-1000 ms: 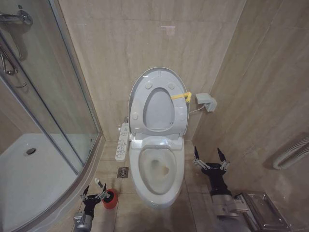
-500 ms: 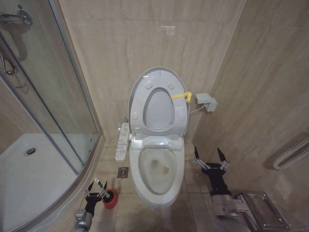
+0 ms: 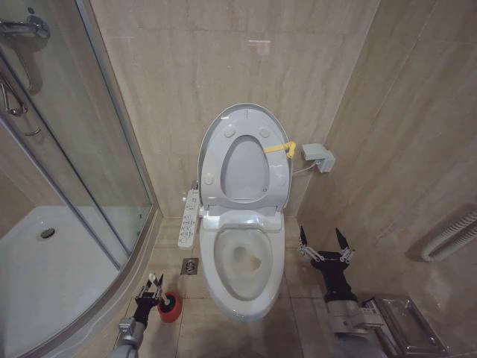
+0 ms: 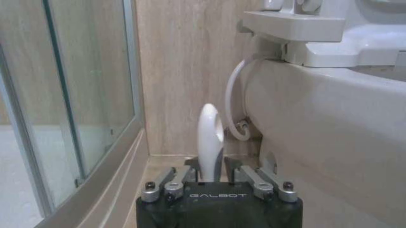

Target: Open the toilet lid, clean the toilet bowl with a toilet brush, close the toilet lid, and flush.

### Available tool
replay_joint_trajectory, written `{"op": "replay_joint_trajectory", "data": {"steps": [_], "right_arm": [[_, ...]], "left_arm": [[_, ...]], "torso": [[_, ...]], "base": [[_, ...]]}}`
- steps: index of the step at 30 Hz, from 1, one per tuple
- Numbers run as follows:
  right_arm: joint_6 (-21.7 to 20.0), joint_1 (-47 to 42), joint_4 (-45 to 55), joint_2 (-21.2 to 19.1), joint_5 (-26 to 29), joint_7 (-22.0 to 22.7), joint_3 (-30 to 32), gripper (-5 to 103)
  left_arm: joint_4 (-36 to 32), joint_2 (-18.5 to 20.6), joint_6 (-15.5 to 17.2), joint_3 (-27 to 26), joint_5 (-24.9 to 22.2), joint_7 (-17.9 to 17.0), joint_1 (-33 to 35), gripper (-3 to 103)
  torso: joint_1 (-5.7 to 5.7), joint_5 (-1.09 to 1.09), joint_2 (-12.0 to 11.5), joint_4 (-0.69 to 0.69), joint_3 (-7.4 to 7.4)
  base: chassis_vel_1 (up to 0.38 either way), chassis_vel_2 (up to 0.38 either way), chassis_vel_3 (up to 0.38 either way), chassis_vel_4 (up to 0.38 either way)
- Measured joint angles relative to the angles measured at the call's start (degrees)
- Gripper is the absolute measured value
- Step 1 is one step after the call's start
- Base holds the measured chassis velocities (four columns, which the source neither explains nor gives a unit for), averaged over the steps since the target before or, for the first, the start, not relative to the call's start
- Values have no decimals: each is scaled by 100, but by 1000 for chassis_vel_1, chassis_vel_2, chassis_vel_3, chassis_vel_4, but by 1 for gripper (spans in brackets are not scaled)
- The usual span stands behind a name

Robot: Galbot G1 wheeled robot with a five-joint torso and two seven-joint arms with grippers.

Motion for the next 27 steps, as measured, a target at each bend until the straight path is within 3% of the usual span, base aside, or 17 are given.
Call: {"op": "replay_joint_trajectory", "data": {"steps": [5, 6, 23, 27], "right_arm": [[0, 0, 0, 0, 0, 0, 0, 100], [0, 0, 0, 0, 0, 0, 0, 100], [0, 0, 0, 0, 0, 0, 0, 100], [0, 0, 0, 0, 0, 0, 0, 100]], "left_arm": [[-19, -22, -43, -32, 4, 27, 68, 30], [-19, -22, -62, -45, 5, 43, 85, 20], [-476, -67, -400, -215, 217, 11, 287, 20], [-988, -75, -397, -236, 206, -91, 580, 20]], "torso": [[0, 0, 0, 0, 0], [0, 0, 0, 0, 0], [0, 0, 0, 0, 0], [0, 0, 0, 0, 0]], "base": [[0, 0, 0, 0], [0, 0, 0, 0], [0, 0, 0, 0], [0, 0, 0, 0]]}}
